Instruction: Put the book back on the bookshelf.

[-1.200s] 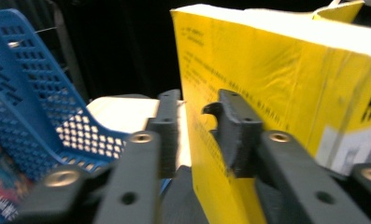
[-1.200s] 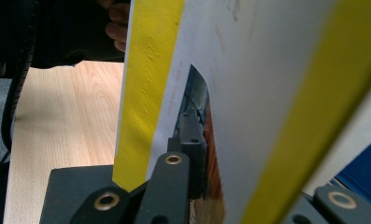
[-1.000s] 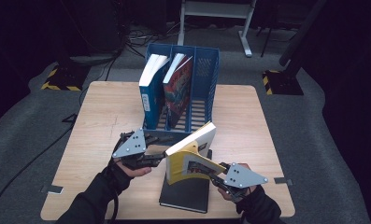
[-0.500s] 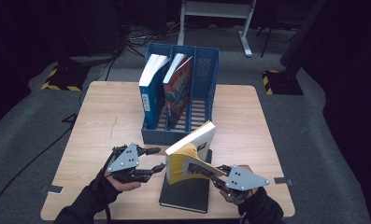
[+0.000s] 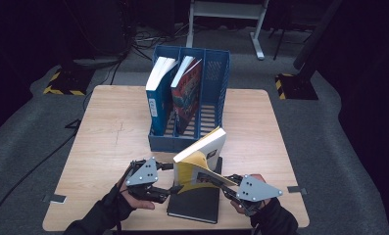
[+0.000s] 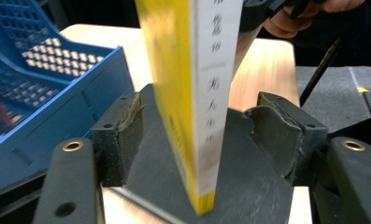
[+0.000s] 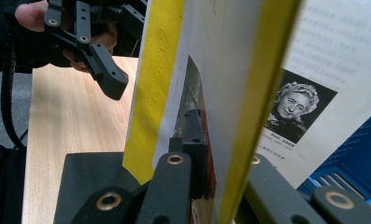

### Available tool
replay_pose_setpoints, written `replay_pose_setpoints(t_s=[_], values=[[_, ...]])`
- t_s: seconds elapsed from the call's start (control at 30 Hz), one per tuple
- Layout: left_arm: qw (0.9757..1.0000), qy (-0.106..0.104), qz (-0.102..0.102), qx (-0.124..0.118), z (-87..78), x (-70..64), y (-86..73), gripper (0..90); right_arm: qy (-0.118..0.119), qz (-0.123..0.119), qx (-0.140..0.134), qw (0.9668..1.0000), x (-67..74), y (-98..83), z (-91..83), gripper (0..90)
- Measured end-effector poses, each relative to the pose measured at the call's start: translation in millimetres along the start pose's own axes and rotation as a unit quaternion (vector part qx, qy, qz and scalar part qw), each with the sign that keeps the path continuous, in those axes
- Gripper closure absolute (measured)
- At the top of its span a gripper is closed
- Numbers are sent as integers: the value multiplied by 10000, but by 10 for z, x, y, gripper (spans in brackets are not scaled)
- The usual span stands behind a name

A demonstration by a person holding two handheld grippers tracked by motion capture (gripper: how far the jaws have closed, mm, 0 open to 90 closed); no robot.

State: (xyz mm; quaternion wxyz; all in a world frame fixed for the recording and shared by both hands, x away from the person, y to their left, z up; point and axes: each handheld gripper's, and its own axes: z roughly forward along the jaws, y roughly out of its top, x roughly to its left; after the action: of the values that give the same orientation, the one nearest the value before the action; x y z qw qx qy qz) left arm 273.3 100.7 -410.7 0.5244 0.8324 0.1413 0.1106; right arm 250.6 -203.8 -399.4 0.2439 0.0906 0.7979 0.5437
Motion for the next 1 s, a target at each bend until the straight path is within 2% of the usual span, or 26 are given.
replay_pose_setpoints(t_s=[0.1,0.17,0.23,0.3,0.33,0.57,0.67,0.8,1.0], values=[[9999,-69,-19,-106,73,-20,43,395,-31,9,33,10000,-3,-8,-14,860],[9999,-19,44,-161,115,-41,86,427,-61,16,60,10000,-9,-19,-28,852],[9995,102,-17,-301,133,-50,124,468,-91,20,84,9999,-16,-28,-44,841],[9990,95,-145,-404,140,-47,156,492,-104,24,101,9999,-23,-37,-61,829],[9987,185,-119,-453,140,-57,178,517,-117,22,117,9999,-23,-39,-64,818],[9963,177,-136,-827,119,-32,295,601,-357,85,209,9991,-71,-61,-87,734],[9960,155,-106,-876,122,-25,329,646,-419,131,210,9988,-89,-67,-100,710],[9957,265,-3,-885,119,-48,391,649,-560,275,273,9977,-129,-103,-136,608],[9952,262,66,-941,133,-47,454,669,-789,418,488,9948,-180,-194,-195,478]])
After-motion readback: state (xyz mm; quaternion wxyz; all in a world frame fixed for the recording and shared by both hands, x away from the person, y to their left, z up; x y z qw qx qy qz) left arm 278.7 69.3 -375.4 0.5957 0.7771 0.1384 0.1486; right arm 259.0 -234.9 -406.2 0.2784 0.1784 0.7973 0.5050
